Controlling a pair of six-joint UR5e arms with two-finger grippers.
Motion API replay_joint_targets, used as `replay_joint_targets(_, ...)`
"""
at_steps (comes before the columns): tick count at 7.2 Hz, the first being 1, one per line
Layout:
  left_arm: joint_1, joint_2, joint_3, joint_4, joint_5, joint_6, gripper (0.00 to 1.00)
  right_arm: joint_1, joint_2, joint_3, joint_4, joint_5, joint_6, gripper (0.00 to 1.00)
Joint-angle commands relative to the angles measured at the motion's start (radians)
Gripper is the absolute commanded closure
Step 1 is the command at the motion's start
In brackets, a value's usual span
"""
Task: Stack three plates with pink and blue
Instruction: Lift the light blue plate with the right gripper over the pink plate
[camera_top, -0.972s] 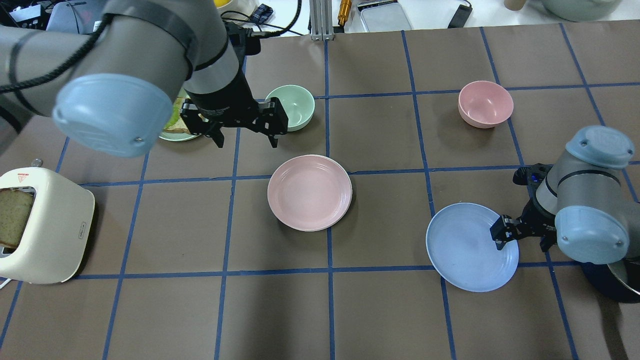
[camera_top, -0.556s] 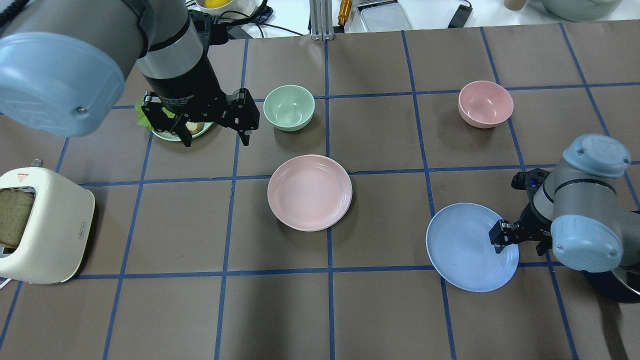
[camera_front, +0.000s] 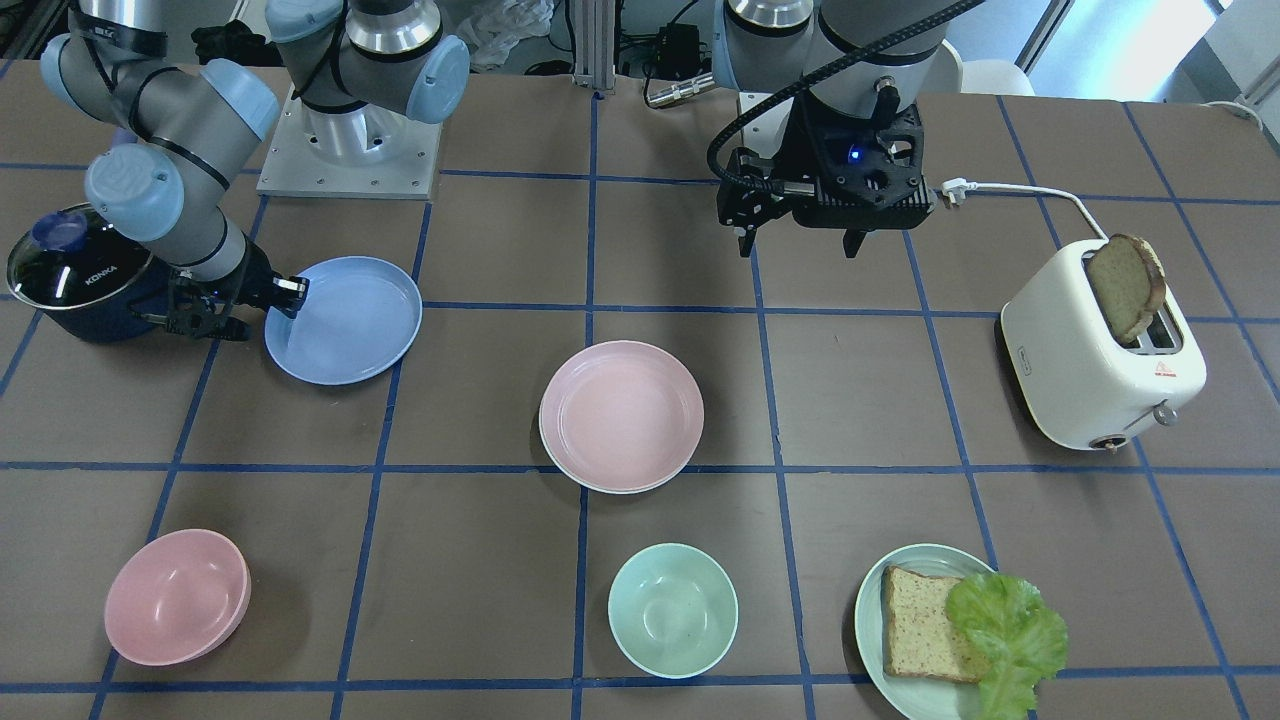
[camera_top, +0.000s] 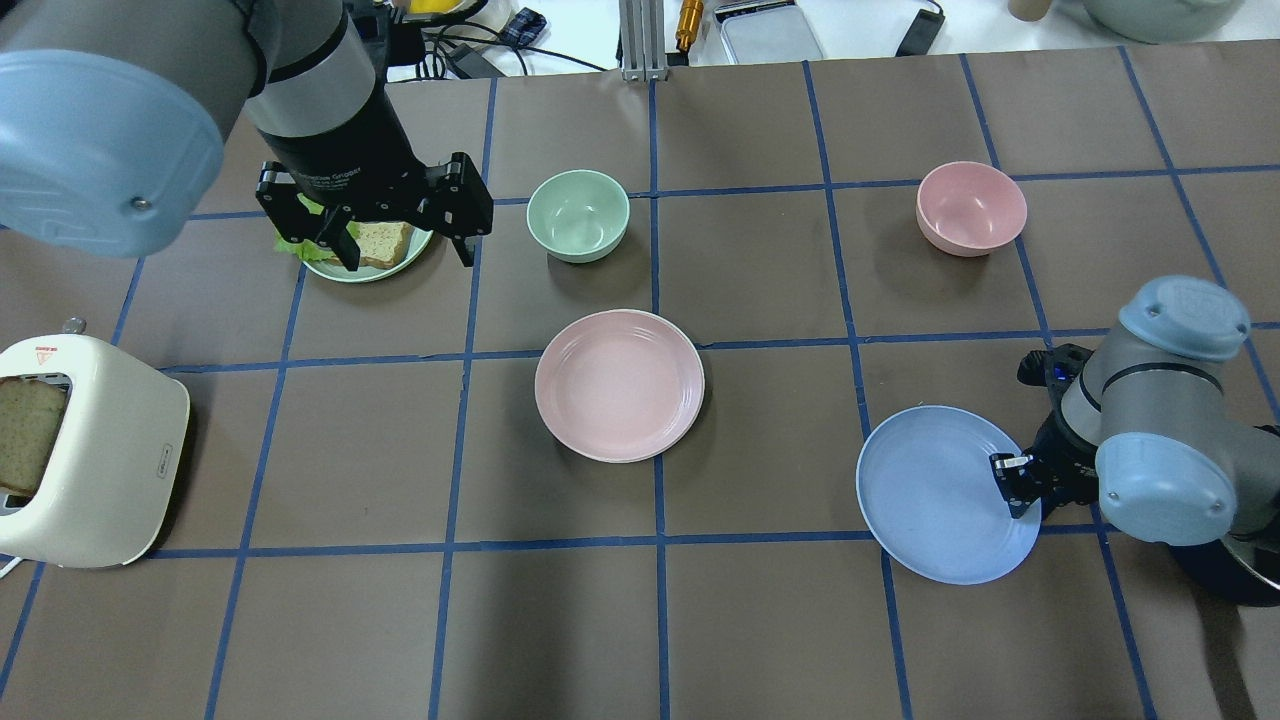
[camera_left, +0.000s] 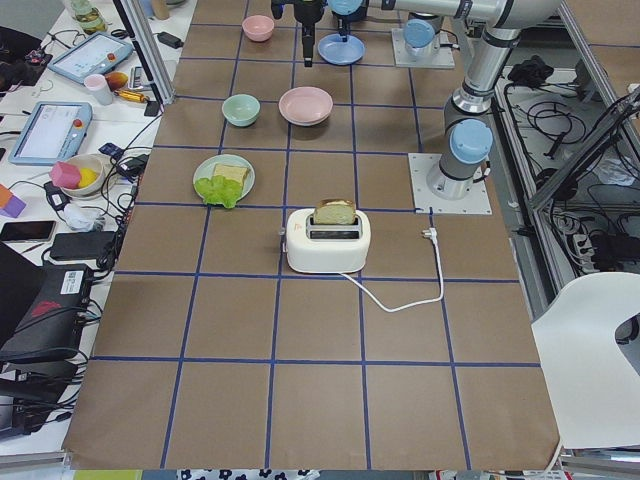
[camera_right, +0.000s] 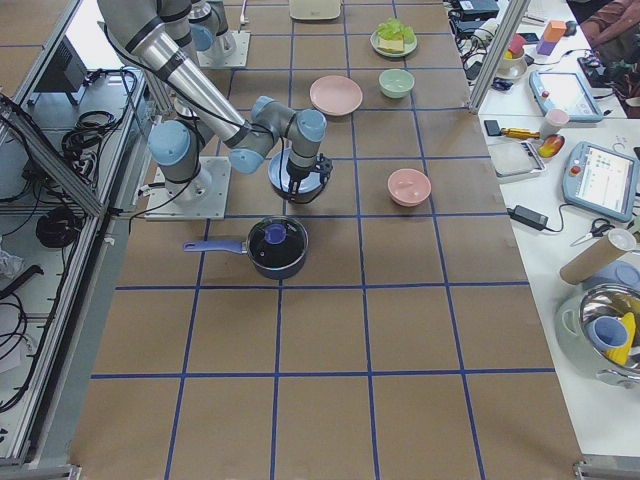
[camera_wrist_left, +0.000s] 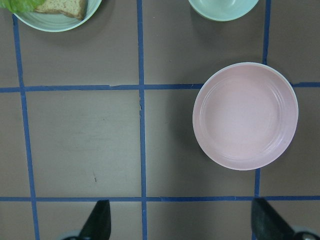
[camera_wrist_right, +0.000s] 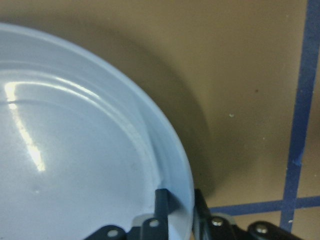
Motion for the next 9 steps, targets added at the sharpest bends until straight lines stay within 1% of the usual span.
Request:
replay_joint_targets(1,0.000,0.002,-0.001,0.003,0.004,0.000,0.00,0.000,-0.004,-0.002,0.003,0.003,0.004,1.00)
replay_joint_targets(5,0.000,0.007,-0.001,0.003,0.007,0.000,0.00,0.003,-0.044,-0.024,0.020,0.087,0.012,1.00)
replay_joint_targets(7,0.000,0.008,-0.001,0.003,0.007,0.000,0.00,0.006,-0.056,-0.025,0.021,0.090,0.016,1.00)
replay_joint_targets(8,0.000,0.008,-0.001,0.003,0.009,0.000,0.00,0.005,-0.067,-0.024,0.021,0.121,0.018,1.00)
replay_joint_targets(9,0.000,0.007,-0.001,0.003,0.009,0.000,0.00,0.005,-0.090,-0.030,0.062,0.141,0.018,1.00)
